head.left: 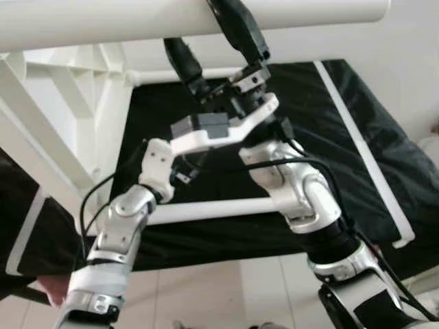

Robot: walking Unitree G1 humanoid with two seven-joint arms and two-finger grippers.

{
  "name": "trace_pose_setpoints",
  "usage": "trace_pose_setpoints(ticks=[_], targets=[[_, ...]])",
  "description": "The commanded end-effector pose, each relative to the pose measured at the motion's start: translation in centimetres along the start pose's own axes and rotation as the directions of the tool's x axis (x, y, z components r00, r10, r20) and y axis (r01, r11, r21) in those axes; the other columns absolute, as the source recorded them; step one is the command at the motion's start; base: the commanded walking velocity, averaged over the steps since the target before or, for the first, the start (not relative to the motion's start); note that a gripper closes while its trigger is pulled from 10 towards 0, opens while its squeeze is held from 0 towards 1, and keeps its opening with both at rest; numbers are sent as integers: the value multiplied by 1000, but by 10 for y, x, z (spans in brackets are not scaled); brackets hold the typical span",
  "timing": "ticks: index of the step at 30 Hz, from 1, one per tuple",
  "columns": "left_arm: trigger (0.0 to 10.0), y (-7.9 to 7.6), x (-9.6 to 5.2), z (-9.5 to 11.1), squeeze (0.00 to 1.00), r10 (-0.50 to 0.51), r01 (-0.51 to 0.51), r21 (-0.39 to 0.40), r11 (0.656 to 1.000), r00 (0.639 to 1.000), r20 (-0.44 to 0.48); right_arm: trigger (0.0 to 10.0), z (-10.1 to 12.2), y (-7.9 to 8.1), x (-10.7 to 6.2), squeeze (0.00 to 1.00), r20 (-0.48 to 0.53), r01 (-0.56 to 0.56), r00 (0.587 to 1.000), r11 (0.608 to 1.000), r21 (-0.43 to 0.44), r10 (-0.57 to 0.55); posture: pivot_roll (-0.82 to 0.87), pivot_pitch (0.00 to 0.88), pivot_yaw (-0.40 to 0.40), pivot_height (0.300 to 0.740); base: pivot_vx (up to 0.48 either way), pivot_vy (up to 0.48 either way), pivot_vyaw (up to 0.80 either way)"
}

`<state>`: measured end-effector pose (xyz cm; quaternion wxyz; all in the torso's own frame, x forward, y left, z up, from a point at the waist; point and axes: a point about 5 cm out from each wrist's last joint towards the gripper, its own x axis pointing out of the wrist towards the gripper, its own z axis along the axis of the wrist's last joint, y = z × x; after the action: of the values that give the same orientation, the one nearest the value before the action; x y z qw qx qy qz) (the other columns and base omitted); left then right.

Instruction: Building children table

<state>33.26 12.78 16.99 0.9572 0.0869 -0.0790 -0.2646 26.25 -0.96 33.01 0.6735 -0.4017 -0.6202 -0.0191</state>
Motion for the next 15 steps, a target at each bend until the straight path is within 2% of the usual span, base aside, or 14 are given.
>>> trace_pose_setpoints(ticks=[1,5,6,7,10,15], targets=[[10000,-7,1,-6,0,-67,67,-11,998,997,-30,10000,2,5,2,0,-13,11,1000,1000,-3,-11,-25,124,75,740,0,0,0],[10000,-11,4,-7,0,-86,85,-17,996,996,-34,10000,4,6,2,0,-22,47,999,999,4,-47,-23,124,75,740,0,0,0],[10000,-14,6,-9,0,-91,91,-17,996,995,-40,10000,8,5,-1,0,-24,98,995,994,42,-97,-21,126,79,740,0,0,0],[10000,-14,6,-9,0,-92,91,-20,996,995,-41,10000,10,2,-1,0,-31,133,991,990,44,-131,-21,126,79,740,0,0,0],[10000,-13,7,-9,0,-90,89,-24,996,995,-42,10000,11,-3,0,0,-50,180,983,983,36,-178,-26,126,81,740,0,0,0],[10000,-11,10,-12,0,-84,82,-37,996,995,-52,10000,17,-3,2,0,-18,216,976,976,-7,-216,-29,130,85,740,0,0,0]])
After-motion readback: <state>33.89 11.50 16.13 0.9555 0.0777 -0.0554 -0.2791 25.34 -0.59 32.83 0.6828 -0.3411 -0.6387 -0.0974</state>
